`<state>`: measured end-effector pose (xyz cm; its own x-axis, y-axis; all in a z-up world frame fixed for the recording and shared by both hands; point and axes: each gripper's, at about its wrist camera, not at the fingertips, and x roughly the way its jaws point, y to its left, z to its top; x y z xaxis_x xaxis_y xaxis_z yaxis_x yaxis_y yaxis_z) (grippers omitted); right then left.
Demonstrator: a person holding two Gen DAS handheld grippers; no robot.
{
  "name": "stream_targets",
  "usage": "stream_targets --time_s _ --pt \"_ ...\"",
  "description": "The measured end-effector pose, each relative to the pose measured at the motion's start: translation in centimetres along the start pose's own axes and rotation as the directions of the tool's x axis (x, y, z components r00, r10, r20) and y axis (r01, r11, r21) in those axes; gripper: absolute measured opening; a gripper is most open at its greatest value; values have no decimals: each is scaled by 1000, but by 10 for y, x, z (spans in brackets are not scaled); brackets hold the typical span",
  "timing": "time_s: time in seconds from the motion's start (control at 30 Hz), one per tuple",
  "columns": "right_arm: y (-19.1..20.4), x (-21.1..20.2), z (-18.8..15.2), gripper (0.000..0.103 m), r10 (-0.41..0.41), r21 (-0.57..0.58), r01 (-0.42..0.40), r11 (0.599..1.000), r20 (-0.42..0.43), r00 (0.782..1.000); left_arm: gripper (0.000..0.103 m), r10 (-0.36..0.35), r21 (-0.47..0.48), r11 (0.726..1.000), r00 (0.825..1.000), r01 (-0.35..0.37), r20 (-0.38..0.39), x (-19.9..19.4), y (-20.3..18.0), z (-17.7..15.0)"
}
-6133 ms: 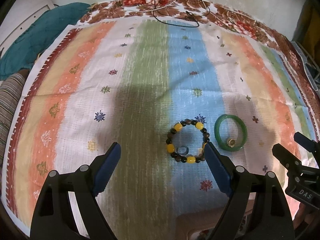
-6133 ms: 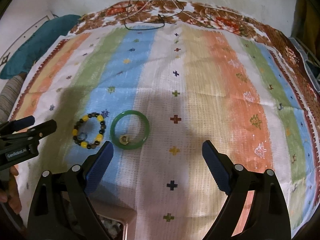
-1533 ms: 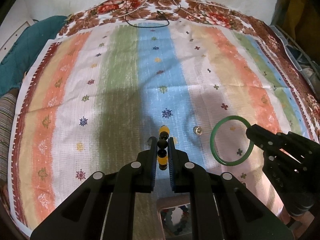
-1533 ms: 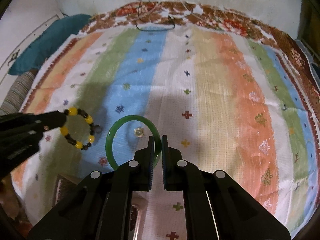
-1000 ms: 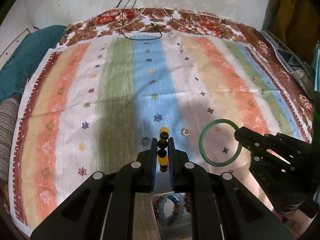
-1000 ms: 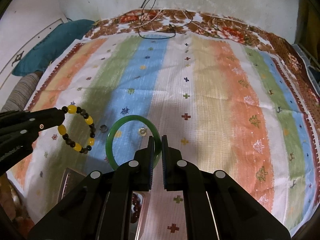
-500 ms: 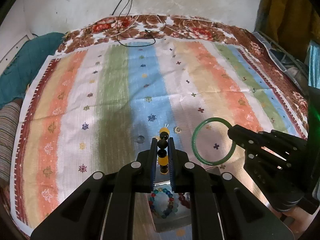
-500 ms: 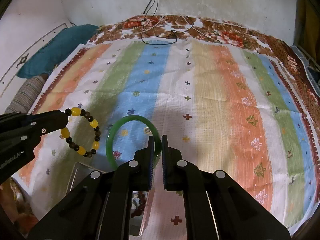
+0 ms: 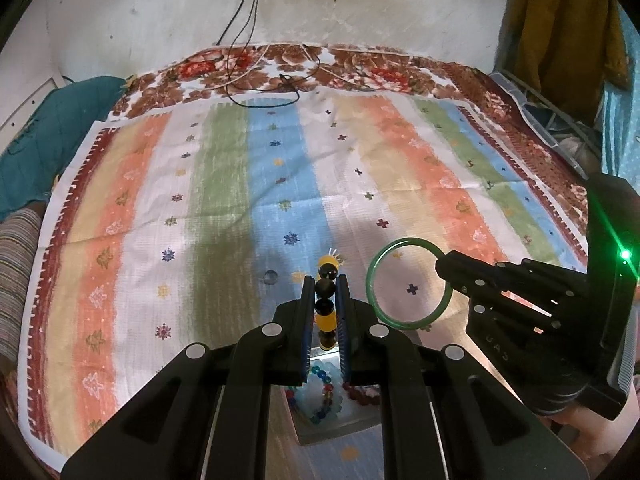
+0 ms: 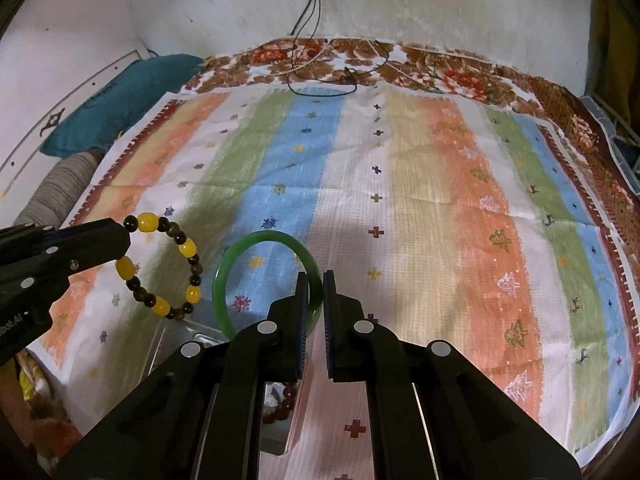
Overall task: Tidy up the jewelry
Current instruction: 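Lower the bangle and bracelet into the tin and open both tools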
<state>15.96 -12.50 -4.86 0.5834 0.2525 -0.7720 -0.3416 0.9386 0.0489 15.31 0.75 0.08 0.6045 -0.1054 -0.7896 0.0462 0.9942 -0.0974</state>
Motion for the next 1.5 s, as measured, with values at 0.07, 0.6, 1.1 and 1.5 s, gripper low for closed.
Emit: stream_targets --time_s 0.07,0.6,1.1,1.5 --pt "0 -3 -1 8 1 -4 -1 1000 4 1000 10 -6 6 1000 1000 6 3 -3 -2 -2" --pt "5 -17 -11 8 13 -19 -13 1000 13 1000 10 -23 7 1000 999 22 34 -22 -5 -15" --pt "18 -25 -25 9 34 -50 -34 998 -1 999 10 -29 -30 999 999 30 32 -31 0 -28" --pt "12 -15 -25 59 38 -26 -39 999 -46 998 35 64 -78 995 998 -63 2 -18 21 -26"
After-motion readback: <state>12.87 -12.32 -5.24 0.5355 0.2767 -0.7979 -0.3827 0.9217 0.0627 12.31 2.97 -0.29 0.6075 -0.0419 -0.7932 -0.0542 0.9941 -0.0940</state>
